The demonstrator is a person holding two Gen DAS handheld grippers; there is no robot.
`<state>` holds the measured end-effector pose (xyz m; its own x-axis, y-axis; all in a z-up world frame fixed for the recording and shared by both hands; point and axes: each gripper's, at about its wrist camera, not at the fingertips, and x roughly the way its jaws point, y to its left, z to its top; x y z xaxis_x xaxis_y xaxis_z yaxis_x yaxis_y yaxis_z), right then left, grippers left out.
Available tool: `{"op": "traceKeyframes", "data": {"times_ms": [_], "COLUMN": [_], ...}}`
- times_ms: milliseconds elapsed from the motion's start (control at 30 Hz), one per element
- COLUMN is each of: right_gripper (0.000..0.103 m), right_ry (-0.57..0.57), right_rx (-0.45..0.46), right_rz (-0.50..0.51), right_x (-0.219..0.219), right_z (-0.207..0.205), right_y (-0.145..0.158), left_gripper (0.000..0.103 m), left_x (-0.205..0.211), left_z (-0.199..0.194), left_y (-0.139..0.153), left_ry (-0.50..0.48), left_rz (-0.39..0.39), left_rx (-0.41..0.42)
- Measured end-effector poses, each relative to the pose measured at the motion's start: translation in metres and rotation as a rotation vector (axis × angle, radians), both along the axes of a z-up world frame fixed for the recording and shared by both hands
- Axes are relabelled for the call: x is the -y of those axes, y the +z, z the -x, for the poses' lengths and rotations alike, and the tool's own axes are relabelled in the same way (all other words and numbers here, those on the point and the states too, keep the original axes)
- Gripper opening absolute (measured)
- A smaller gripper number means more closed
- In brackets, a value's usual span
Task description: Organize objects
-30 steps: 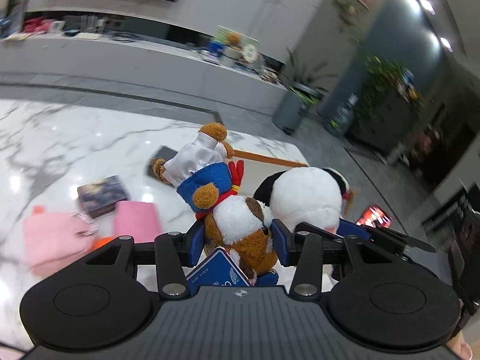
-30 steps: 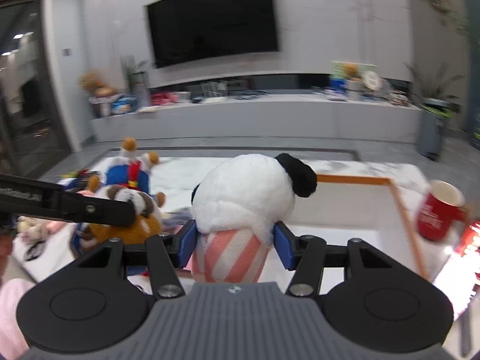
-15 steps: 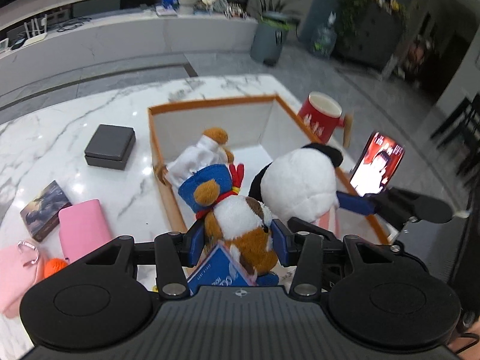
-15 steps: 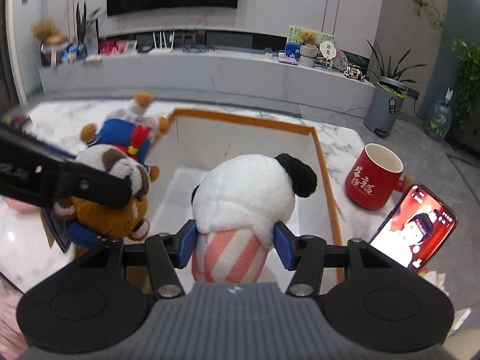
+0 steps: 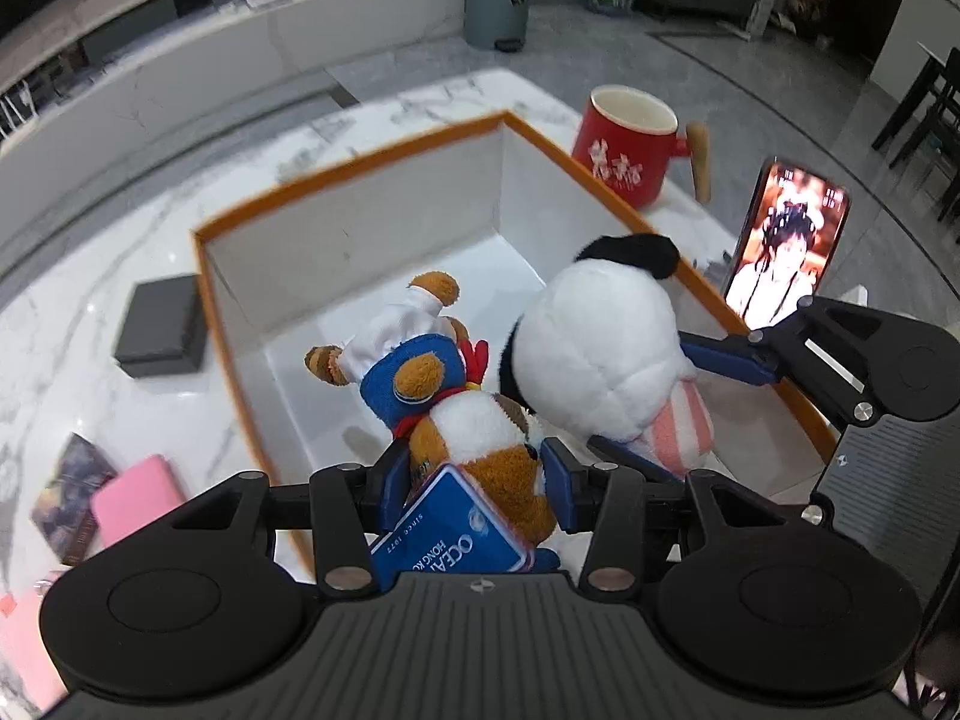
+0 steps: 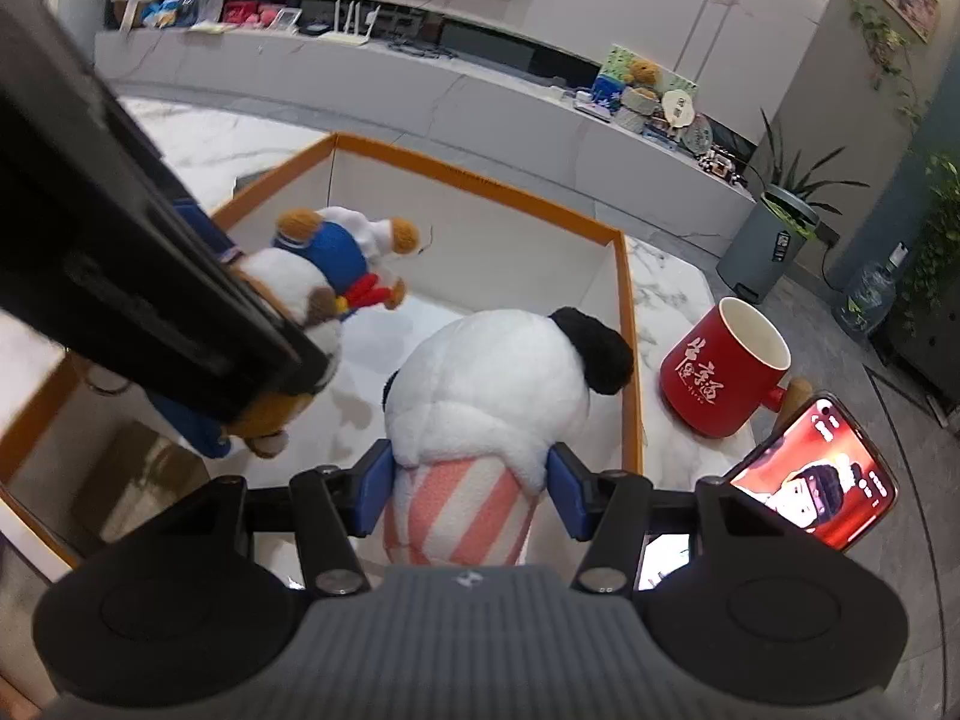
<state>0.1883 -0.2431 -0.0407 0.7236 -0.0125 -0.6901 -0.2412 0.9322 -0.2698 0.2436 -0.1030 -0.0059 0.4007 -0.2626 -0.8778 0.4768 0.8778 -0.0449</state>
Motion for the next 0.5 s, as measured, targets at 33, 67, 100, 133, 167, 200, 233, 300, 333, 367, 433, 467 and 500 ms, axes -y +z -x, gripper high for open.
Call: {"op": "traceKeyframes", "data": {"times_ms": [33, 67, 100, 133, 167, 200, 233, 300, 333, 367, 433, 467, 500], "right_gripper": [0.057, 0.057, 0.057, 0.057, 0.057, 0.057, 0.057, 0.057, 0.057, 0.057, 0.057, 0.057, 0.057], "right_ry": [0.010, 0.020, 0.034, 0.041, 0.048, 0.053, 0.057, 0.066, 0.071, 0.074, 0.077, 0.080, 0.082], "right_rx": [-0.007, -0.013, -0.016, -0.021, -0.024, -0.029, -0.036, -0.051, -0.060, -0.069, -0.088, -0.094, -0.105], "right_rz": [0.010, 0.023, 0.034, 0.047, 0.055, 0.062, 0.067, 0.072, 0.073, 0.073, 0.066, 0.060, 0.061], "right_x": [-0.001, -0.001, -0.001, -0.001, -0.001, -0.001, 0.000, 0.000, 0.000, 0.000, -0.001, -0.001, -0.001], "right_z": [-0.001, -0.001, -0.002, -0.003, -0.005, -0.006, -0.008, -0.011, -0.013, -0.015, -0.018, -0.018, -0.019], "right_y": [-0.002, -0.005, -0.007, -0.010, -0.011, -0.013, -0.015, -0.018, -0.019, -0.020, -0.021, -0.020, -0.020], "left_gripper": [0.052, 0.052, 0.052, 0.052, 0.052, 0.052, 0.052, 0.052, 0.052, 0.052, 0.052, 0.052, 0.052], "left_x": [0.002, 0.003, 0.005, 0.007, 0.008, 0.009, 0.009, 0.009, 0.010, 0.010, 0.011, 0.010, 0.011], "left_z": [-0.002, -0.003, -0.004, -0.005, -0.006, -0.007, -0.008, -0.010, -0.011, -0.013, -0.016, -0.017, -0.018], "left_y": [-0.004, -0.007, -0.010, -0.013, -0.015, -0.018, -0.020, -0.023, -0.025, -0.027, -0.031, -0.034, -0.036], "left_ry": [-0.004, -0.007, -0.010, -0.013, -0.011, -0.011, -0.011, -0.011, -0.012, -0.013, -0.012, -0.011, -0.009], "left_rz": [0.002, 0.002, 0.001, -0.001, 0.000, 0.002, 0.006, 0.016, 0.018, 0.022, 0.031, 0.036, 0.039], "left_rx": [-0.014, -0.024, -0.027, -0.029, -0.032, -0.038, -0.045, -0.055, -0.059, -0.067, -0.088, -0.101, -0.113]}}
